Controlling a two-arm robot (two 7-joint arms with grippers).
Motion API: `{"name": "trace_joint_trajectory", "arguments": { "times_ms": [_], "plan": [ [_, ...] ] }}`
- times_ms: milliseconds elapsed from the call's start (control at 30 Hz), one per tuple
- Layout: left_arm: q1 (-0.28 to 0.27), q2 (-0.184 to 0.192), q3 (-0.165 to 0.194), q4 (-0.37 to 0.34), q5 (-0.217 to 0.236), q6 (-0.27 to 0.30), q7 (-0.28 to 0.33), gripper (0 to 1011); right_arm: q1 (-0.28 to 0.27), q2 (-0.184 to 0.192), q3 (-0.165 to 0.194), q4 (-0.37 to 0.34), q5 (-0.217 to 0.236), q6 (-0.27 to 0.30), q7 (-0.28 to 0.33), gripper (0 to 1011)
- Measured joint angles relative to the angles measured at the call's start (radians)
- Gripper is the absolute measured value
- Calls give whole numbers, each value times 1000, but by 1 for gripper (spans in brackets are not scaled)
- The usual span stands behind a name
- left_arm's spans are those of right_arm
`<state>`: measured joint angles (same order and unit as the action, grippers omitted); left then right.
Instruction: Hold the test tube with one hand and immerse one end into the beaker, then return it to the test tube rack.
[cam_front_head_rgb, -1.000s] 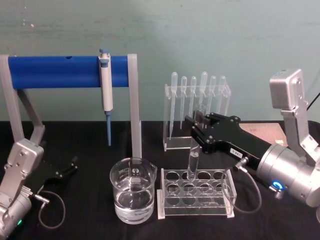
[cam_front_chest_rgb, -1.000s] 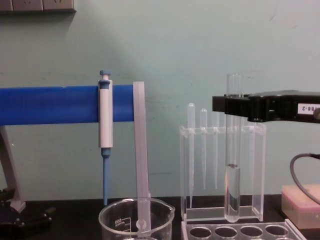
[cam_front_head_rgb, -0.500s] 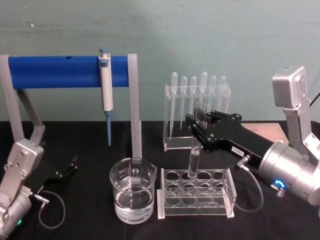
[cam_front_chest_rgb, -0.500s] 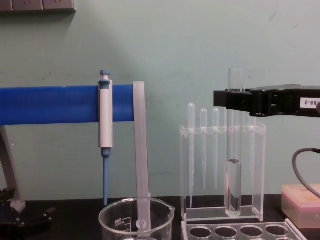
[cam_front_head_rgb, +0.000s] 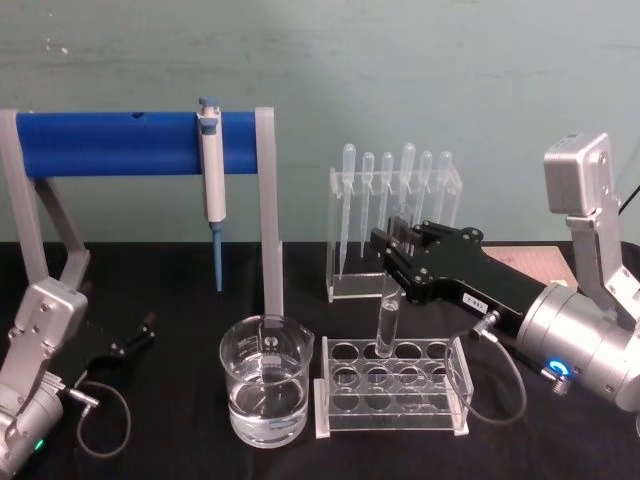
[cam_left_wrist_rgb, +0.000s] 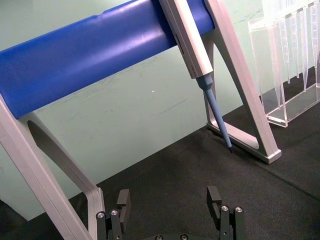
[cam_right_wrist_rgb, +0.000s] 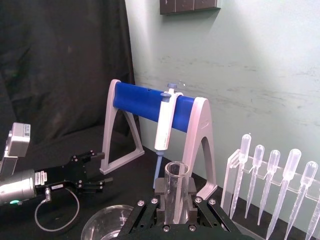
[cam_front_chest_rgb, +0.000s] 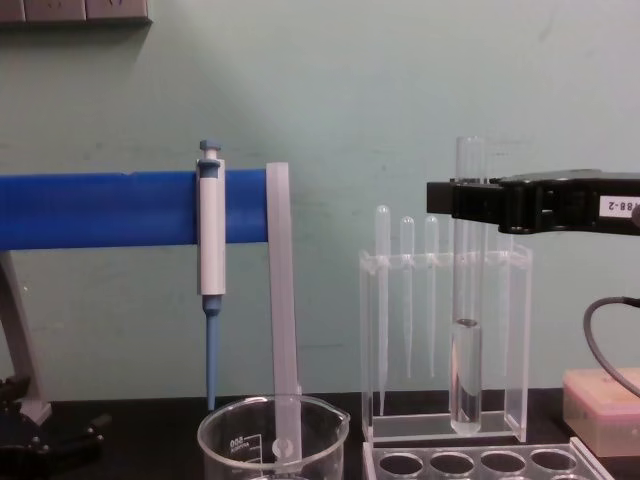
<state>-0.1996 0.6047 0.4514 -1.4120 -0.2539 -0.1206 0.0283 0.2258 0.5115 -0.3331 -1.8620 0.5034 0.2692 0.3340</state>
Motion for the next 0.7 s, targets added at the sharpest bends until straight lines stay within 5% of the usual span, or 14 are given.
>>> {"name": "trace_joint_trajectory", "arguments": {
  "times_ms": [400,700],
  "plan": [
    [0,0,0,0,0,0,0,1000,5,0,-6,2,0,0,0,228],
    [0,0,0,0,0,0,0,1000,60,-24,-44,5,-9,9,-3,228]
  ]
}}
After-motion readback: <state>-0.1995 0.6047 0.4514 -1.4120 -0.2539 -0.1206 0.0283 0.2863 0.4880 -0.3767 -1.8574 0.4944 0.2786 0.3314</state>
